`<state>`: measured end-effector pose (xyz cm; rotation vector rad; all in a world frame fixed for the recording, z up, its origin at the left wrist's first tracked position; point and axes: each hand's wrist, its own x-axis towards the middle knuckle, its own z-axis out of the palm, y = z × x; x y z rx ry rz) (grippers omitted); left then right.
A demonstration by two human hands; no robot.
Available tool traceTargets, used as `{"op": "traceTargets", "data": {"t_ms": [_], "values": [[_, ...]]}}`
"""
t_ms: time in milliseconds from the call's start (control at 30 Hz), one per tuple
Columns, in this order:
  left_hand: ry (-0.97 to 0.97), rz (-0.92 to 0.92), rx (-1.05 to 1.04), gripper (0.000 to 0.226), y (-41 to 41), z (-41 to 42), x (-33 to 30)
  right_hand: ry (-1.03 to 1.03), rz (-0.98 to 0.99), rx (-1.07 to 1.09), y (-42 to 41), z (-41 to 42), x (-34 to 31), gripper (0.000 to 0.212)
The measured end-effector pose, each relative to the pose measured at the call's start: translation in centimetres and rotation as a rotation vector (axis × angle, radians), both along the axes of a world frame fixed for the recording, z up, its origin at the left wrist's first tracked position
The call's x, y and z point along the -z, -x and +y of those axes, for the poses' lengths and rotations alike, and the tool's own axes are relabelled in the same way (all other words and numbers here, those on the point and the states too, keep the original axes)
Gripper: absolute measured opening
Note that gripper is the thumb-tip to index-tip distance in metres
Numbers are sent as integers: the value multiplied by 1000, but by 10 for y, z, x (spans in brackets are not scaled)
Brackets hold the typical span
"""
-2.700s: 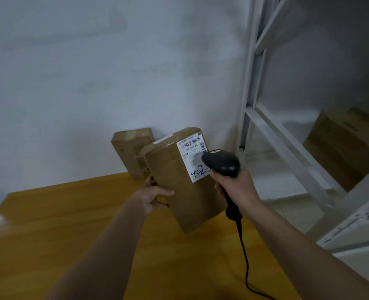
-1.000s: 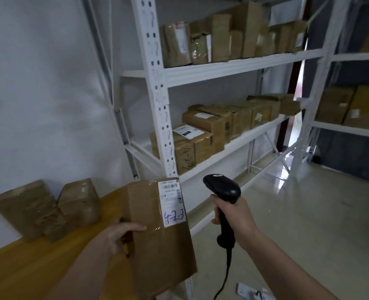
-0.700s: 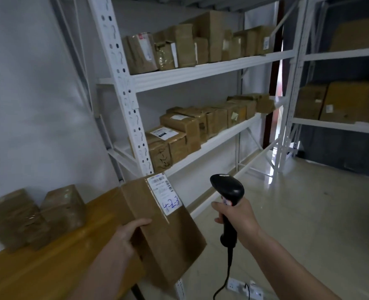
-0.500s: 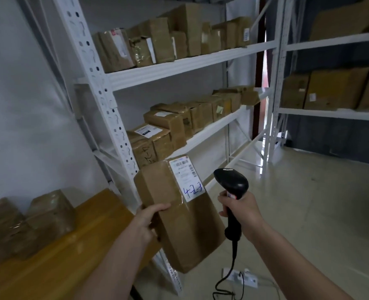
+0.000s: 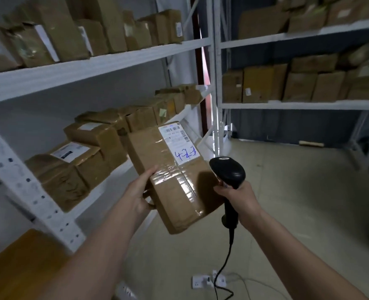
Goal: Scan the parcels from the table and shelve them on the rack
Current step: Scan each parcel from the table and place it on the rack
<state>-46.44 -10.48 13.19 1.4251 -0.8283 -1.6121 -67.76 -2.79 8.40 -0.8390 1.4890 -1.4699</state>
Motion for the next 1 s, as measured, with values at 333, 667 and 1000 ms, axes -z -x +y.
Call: {"op": "traceTargets", "data": {"t_ms": [333, 667, 1000], "values": [[341, -130, 325, 107, 78, -142, -86, 186, -33, 147, 40, -138, -82, 16], [633, -366, 393, 133, 130, -231, -163, 340, -148, 230, 69, -224, -132, 25], [789, -410, 232, 97, 169, -317, -219, 579, -183, 52, 112, -327, -176, 37]]}}
